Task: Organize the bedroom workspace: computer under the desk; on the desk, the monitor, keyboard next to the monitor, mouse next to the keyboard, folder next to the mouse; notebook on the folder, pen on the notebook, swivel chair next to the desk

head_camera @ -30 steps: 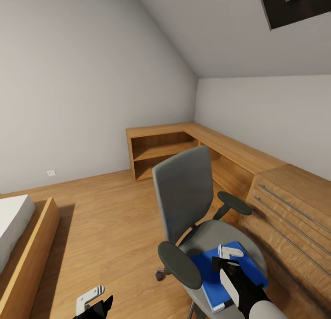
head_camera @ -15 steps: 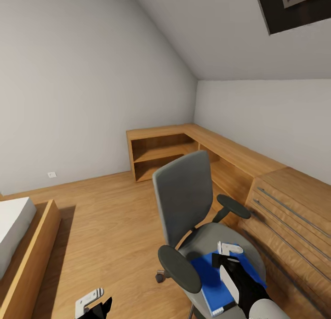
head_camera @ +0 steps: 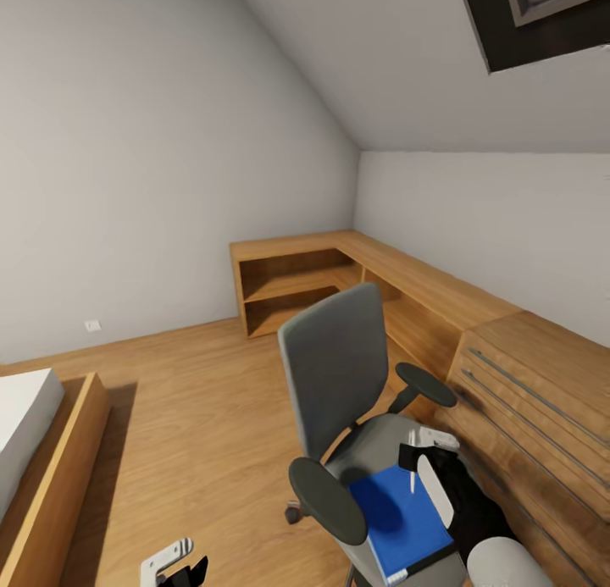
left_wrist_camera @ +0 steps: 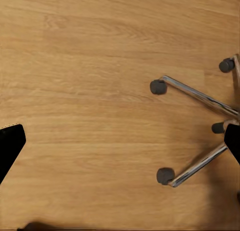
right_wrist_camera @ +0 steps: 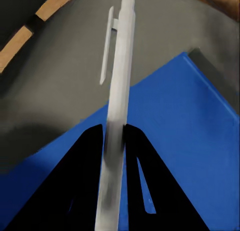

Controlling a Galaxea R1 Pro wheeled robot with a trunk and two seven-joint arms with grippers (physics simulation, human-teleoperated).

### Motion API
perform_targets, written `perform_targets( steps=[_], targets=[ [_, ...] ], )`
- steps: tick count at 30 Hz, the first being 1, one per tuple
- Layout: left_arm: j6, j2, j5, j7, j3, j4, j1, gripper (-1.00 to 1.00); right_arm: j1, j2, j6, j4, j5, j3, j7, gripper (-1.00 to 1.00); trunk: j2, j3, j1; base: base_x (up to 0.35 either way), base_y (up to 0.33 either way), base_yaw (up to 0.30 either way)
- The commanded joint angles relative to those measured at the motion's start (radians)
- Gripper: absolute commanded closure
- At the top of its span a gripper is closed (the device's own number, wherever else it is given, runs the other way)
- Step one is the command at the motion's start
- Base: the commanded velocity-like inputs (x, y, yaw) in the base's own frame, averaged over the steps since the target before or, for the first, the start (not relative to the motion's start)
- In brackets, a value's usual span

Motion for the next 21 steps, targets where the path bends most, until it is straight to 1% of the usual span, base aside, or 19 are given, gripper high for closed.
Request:
perform_targets(
  steps=[1,5,10,14,16,17,18,21],
  targets=[
    [0.006,-0.001,0.011,0.005,-0.001,0.001,0.0,-1.0,0.0,0.0,0.012,-0.016,-0.011,-0.004,-0.006,1.0,0.007,0.002,-0.004,0.0,0.0,-0.202],
    [0.005,0.0,0.007,0.004,-0.004,0.007,0.0,-1.0,0.001,0.0,0.024,-0.033,-0.009,-0.007,-0.006,1.0,0.035,0.015,-0.019,0.0,0.0,-0.219],
    [-0.025,0.0,-0.015,0.005,-0.004,0.011,0.001,-1.0,0.002,0.001,0.029,-0.041,-0.008,-0.007,-0.006,1.0,0.07,0.031,-0.038,0.0,0.0,-0.165],
    [-0.052,-0.001,-0.032,0.005,-0.005,0.038,0.0,-1.0,0.002,0.001,0.03,-0.044,-0.008,-0.007,-0.005,1.0,0.098,0.043,-0.054,0.0,0.0,-0.055],
    [-0.077,-0.001,-0.043,0.005,-0.006,0.05,0.0,-1.0,0.002,0.001,0.031,-0.045,-0.009,-0.006,-0.004,1.0,0.112,0.049,-0.061,0.0,0.0,-0.02],
    [-0.097,-0.001,-0.053,0.005,-0.008,0.055,0.0,-1.0,0.002,0.001,0.031,-0.045,-0.009,-0.005,-0.004,1.0,0.119,0.052,-0.065,0.0,0.0,-0.011],
    [-0.131,-0.001,-0.067,0.005,-0.008,0.062,0.0,-1.0,0.002,0.001,0.031,-0.046,-0.009,-0.005,-0.003,1.0,0.126,0.056,-0.069,0.0,0.0,-0.005],
    [-0.148,-0.001,-0.072,0.005,-0.008,0.066,0.0,-1.0,0.002,0.001,0.032,-0.048,-0.01,-0.005,-0.003,1.0,0.147,0.065,-0.081,0.0,0.0,-0.003]
  ],
)
